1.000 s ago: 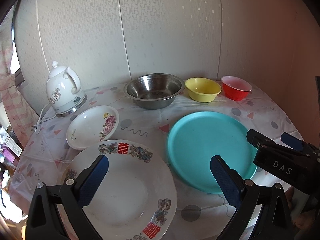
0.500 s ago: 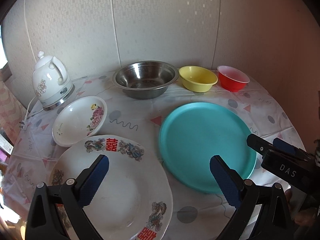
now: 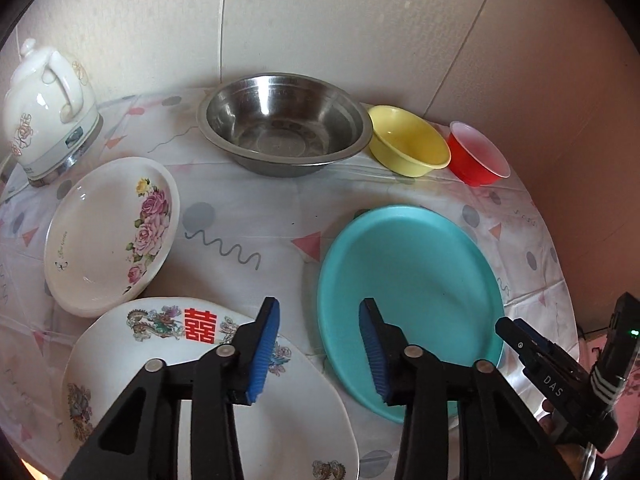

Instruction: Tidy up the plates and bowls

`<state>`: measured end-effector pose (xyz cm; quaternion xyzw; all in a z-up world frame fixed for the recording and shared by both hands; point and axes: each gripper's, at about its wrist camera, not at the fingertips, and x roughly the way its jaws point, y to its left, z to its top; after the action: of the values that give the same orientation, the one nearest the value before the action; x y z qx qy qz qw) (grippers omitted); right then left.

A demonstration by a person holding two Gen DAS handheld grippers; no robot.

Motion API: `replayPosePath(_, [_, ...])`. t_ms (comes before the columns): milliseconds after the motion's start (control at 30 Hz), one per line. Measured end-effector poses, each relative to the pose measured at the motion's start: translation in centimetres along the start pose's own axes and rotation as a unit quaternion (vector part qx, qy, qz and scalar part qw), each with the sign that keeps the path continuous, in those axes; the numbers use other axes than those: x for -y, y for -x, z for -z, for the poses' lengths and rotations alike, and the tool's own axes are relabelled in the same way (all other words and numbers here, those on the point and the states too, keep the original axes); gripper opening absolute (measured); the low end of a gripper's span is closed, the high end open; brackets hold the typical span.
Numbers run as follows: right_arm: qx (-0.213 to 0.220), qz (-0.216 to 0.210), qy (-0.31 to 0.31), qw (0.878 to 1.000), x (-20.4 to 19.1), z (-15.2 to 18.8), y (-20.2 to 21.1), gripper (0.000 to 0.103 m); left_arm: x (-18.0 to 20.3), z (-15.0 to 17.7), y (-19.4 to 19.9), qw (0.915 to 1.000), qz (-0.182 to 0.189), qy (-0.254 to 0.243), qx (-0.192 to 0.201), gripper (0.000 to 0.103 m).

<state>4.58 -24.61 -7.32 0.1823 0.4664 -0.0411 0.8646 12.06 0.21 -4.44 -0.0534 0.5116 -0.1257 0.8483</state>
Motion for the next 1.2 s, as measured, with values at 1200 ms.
replayPosePath(1200, [-0.01, -0.001, 0.061, 0.998, -1.8, -2.2, -2.2, 0.012, 2.4, -2.5, -3.8, 0.992, -0.05, -0.116, -0.011, 0.004])
